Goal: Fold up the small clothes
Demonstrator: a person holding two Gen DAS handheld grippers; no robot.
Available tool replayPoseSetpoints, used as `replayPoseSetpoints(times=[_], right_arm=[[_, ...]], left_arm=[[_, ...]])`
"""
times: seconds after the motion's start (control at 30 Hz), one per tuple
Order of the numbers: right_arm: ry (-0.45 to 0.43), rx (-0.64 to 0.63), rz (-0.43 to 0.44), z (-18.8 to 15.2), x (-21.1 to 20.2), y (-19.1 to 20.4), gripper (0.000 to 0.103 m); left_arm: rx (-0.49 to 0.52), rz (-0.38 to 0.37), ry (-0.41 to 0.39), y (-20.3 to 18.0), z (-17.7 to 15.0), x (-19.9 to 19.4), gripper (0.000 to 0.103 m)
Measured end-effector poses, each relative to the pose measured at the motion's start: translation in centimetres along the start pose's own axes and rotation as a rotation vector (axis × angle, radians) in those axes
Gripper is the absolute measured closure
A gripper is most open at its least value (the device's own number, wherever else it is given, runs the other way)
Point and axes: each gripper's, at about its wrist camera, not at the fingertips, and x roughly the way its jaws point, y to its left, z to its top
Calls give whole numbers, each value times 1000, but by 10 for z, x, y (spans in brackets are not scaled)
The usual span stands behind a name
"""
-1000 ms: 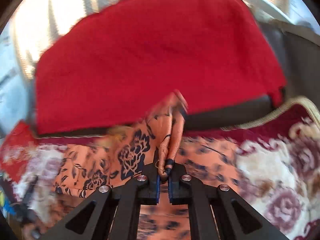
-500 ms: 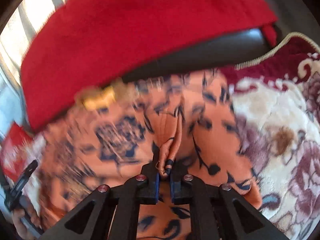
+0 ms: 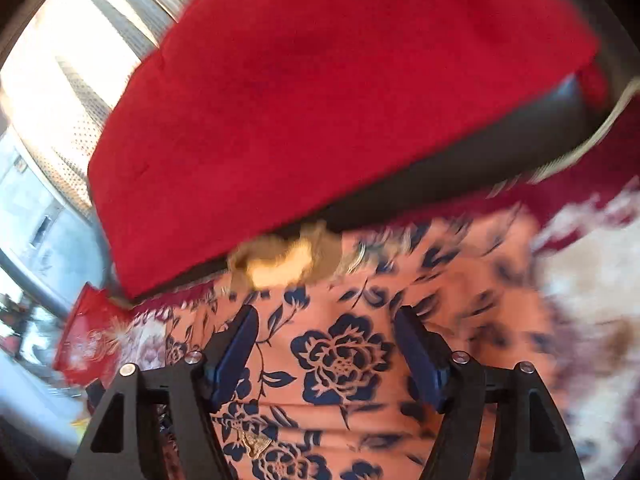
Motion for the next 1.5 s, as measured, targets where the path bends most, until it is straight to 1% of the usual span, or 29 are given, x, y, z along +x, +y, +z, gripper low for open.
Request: replayPoseSetpoints(times=[0.07,0.1,0.13,0.17,0.2,0.23,0.3,0.33,0.37,0.47,0.5,0.53,0.57,0.63,0.67,0.7,0.77,0.8,0.87,0.9,0.93,0.97,1.03,1.1,1.17,1.27,1.4,1.47,1.5], right_arm=[[54,73,-62,3,28,-28,32],[23,165,-11,4,29,-47,37],[-30,250,29,5,20,-57,37],[-50,274,20,5,15,-58,35],[-80,273,-36,5,6,-53,34],[-90,252,-39,5,2,-47,32],[-68,172,44,4,7,-34,25],[-35,124,26,5,17,-33,21],[13,89,-34,1,31,-33,23],[-46,69,-104,-8,20,-16,22],[-62,44,-80,-16,9,-1,22],[-64,4,2,-26,1,13,21],[-51,-27,37,-34,-1,21,21],[32,-93,-37,-52,14,22,20],[49,-87,-40,-59,21,13,24],[7,-78,-36,-61,13,13,30],[-4,-26,-64,-63,-6,21,27],[-23,-28,-48,-70,-21,28,26],[-32,-66,-28,-80,-33,28,10],[17,-107,-66,-91,-27,25,5],[111,-89,-155,-104,-17,14,6],[90,-63,-160,-110,-25,11,10],[21,-30,-123,-115,-61,15,8],[-41,-69,-68,-130,-100,30,8],[-69,-133,-104,-154,-125,36,8],[-15,-151,-128,-190,-140,20,8],[42,-6,-171,-224,-172,-44,8],[74,101,-133,-242,-181,-76,8],[80,151,-80,-249,-185,-89,8]], left_arm=[[-2,-3,1,2,-1,0,15],[-4,-4,4,4,1,3,15],[-5,-5,5,5,1,2,15],[-5,-5,6,5,1,2,15],[-4,-1,7,4,1,2,15],[2,7,8,2,2,2,14],[10,18,8,0,2,3,13],[11,19,7,0,2,3,13],[9,16,8,0,3,5,13],[-3,1,7,3,3,5,12],[-4,-1,6,3,3,5,12],[-3,2,6,3,2,5,12],[1,7,5,3,2,5,12],[1,7,4,2,3,5,12],[0,3,3,2,4,5,12],[-2,1,1,3,4,5,12],[-9,-9,-8,5,2,4,12],[-13,-14,-13,5,2,4,12],[-11,-10,-14,5,2,4,11],[-9,-7,-17,4,1,3,11],[-7,-4,-22,3,0,3,11],[-7,-2,-21,4,0,2,11],[-4,24,-2,4,0,-8,11],[14,58,-28,6,-4,-42,11],[5,28,-61,13,-15,-80,11],[-19,-56,-50,25,-49,-127,11],[-3,-80,21,35,-100,-155,11],[-23,-75,62,46,-126,-158,11],[-41,-73,81,51,-134,-157,11]])
